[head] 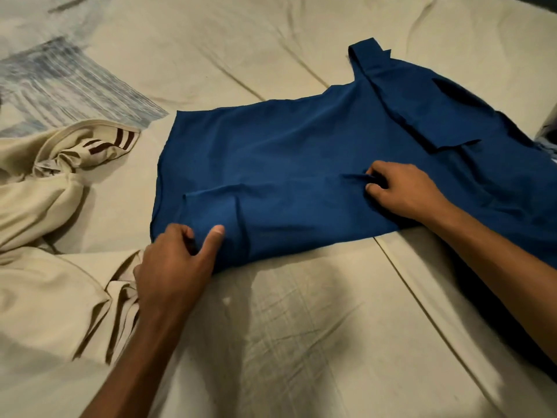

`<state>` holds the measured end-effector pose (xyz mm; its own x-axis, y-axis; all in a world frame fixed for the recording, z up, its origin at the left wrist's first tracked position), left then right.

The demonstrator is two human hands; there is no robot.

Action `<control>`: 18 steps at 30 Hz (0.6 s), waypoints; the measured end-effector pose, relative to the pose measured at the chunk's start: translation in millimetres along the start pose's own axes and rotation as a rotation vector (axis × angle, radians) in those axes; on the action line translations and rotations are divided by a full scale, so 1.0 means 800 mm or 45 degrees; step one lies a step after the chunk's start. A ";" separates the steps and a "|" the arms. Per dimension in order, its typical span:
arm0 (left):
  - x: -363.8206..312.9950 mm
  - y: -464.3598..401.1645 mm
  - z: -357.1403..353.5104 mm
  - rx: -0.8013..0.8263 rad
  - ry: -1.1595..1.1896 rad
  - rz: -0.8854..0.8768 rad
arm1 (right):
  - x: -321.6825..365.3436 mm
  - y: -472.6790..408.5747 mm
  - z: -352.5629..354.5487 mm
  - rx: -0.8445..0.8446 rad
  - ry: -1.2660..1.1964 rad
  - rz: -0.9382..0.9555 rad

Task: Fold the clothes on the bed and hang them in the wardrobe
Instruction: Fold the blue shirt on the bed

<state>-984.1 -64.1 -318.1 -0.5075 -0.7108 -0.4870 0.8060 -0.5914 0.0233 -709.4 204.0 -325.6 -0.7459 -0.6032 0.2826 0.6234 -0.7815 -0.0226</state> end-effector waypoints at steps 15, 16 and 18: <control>0.073 0.040 0.052 0.521 0.024 -0.473 | 0.001 0.078 0.040 -0.117 -0.106 0.317; 0.083 0.045 0.048 0.689 -0.148 -0.479 | -0.002 0.086 0.035 -0.032 -0.085 0.316; 0.093 0.048 0.050 0.761 -0.266 -0.422 | -0.007 0.102 0.027 0.089 -0.052 0.312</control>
<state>-1003.2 -155.0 -318.8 -0.7927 -0.4805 -0.3752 0.3250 -0.8538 0.4067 -649.7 147.2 -308.3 -0.5615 -0.7651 0.3153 0.8000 -0.5993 -0.0295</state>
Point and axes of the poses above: each hand's wrist, its own y-axis away from the middle knuckle, its own z-axis out of the back of the hand, x = y × z, the point moved 4 cm from there along -y, towards the middle knuckle, and after that the axes turned 5 degrees about z, right-handed, at the moved point
